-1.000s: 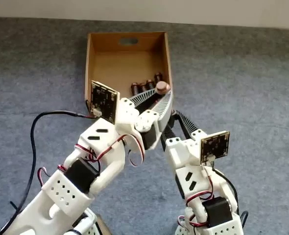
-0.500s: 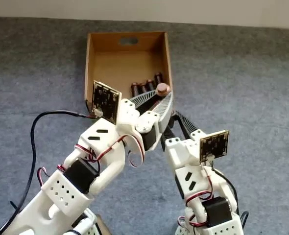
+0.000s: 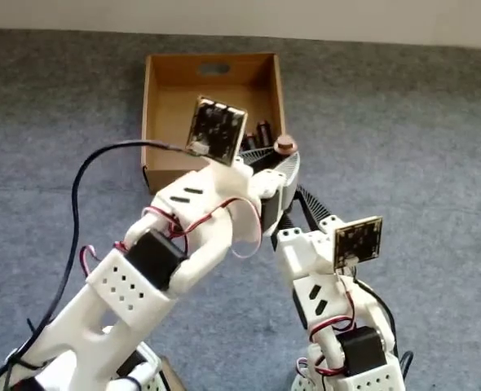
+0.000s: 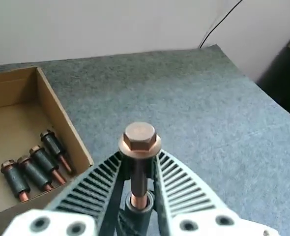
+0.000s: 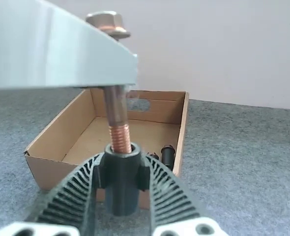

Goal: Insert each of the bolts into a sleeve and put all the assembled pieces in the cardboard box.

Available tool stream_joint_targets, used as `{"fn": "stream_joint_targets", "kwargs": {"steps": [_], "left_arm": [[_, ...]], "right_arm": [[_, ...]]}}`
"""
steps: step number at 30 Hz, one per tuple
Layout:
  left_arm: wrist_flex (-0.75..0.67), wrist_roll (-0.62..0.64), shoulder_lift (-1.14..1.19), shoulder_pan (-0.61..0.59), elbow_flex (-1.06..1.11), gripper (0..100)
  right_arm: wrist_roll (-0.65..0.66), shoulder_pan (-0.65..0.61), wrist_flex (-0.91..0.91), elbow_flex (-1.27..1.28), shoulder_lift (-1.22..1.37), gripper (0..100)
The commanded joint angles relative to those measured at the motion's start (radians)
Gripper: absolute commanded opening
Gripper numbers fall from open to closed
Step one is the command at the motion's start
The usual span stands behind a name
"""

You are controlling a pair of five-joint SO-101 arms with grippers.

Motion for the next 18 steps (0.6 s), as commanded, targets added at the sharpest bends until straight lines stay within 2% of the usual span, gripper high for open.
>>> {"fn": "stream_joint_targets", "kwargs": {"steps": [1, 10, 18], "left_arm": [[0.02, 0.008, 0.013, 0.027, -0.11, 1], [0.023, -0.184, 0.01, 0.071, -0.067, 1], [0.025, -0.196, 0.007, 0.067, -0.03, 1]], "right_arm": [[-0.008, 0.007, -0.005, -0.012, -0.005, 0.6], [-0.008, 0.008, -0.005, -0.012, -0.005, 0.6], [-0.008, 0.008, -0.004, -0.01, -0.005, 0.6]]}}
